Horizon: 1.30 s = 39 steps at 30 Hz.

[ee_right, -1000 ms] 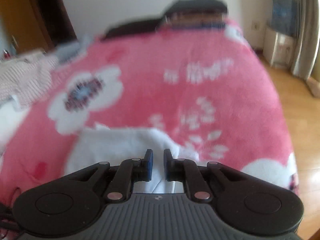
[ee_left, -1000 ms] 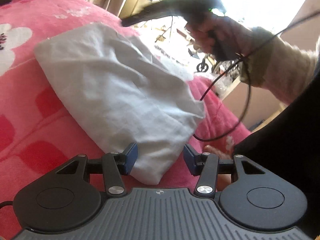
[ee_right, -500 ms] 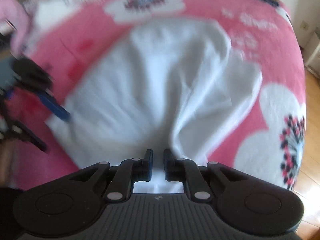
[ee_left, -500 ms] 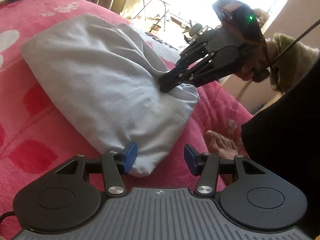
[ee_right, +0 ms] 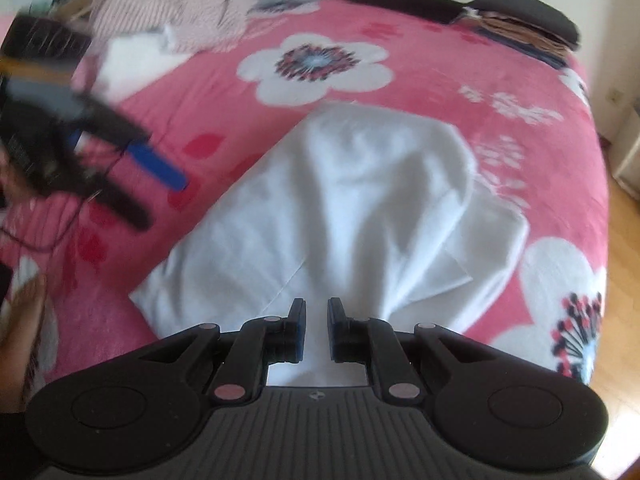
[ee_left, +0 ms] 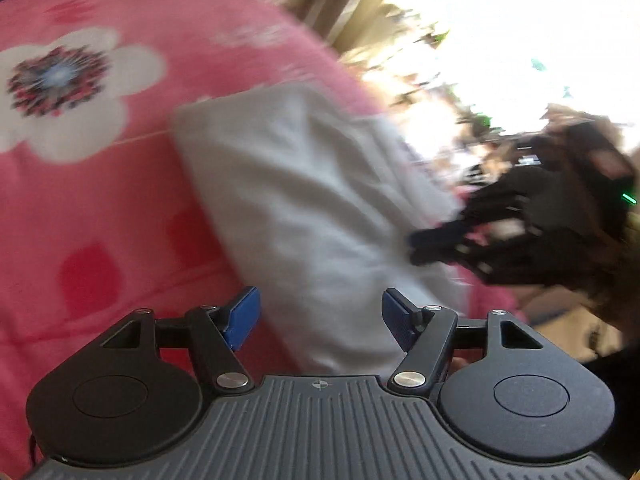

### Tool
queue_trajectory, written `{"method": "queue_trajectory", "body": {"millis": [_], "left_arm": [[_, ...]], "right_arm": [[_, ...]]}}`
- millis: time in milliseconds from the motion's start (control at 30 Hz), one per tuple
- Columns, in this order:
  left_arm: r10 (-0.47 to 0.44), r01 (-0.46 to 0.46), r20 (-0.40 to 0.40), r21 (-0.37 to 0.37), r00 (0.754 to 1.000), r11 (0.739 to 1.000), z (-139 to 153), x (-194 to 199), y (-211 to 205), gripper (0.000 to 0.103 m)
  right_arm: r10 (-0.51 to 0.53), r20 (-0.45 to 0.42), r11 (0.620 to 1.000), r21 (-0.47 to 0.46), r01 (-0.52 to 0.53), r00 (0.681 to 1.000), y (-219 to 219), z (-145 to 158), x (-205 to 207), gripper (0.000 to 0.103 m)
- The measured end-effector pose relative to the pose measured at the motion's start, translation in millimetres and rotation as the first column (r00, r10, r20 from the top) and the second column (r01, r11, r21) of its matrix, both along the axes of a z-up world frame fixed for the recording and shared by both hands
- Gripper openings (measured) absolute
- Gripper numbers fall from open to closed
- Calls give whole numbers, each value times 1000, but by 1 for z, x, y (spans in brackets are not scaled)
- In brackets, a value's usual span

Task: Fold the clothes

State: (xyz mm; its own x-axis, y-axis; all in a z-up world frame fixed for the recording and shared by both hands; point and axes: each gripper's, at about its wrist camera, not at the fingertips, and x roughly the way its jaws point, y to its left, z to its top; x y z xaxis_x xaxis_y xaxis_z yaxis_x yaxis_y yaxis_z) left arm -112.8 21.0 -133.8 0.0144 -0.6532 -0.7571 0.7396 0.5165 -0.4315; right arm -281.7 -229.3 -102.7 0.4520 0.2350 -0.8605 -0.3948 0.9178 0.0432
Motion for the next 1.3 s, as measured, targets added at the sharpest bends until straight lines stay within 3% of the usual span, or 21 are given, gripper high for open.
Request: {"method": "queue_trajectory", "body": {"millis": [167, 333, 500, 633, 800, 900, 1300], "left_arm": [[81, -91, 56, 210, 995, 973, -6, 3, -24, 73], [101, -130, 106, 323, 989, 937, -6, 0, -35, 82], [74, -135, 174, 369, 982, 920, -2, -7, -47, 91], [82, -147, 176, 400, 981, 905, -3, -7, -52, 94], [105, -167, 162, 434, 981, 885, -5, -6, -58, 95], [113, -171, 153, 450, 982, 877, -6, -6, -61, 95], [117, -183, 163, 482, 980, 857, -12, -10, -66, 97]], "right_arm": [[-10, -43, 980, -199, 1, 999, 14, -29, 9, 12], [-45, 29, 993, -107, 47, 999, 11, 3, 13, 12], [-121, 77, 992, -39, 124, 990, 5, 14, 35, 12], [-151, 45, 989, 8, 150, 988, 0, 3, 58, 12], [-178, 7, 982, -54, 178, 984, -5, -20, 77, 12], [-204, -14, 978, -36, 204, 979, -11, -26, 79, 12], [-237, 8, 971, 31, 236, 972, -15, -3, 77, 12]]}}
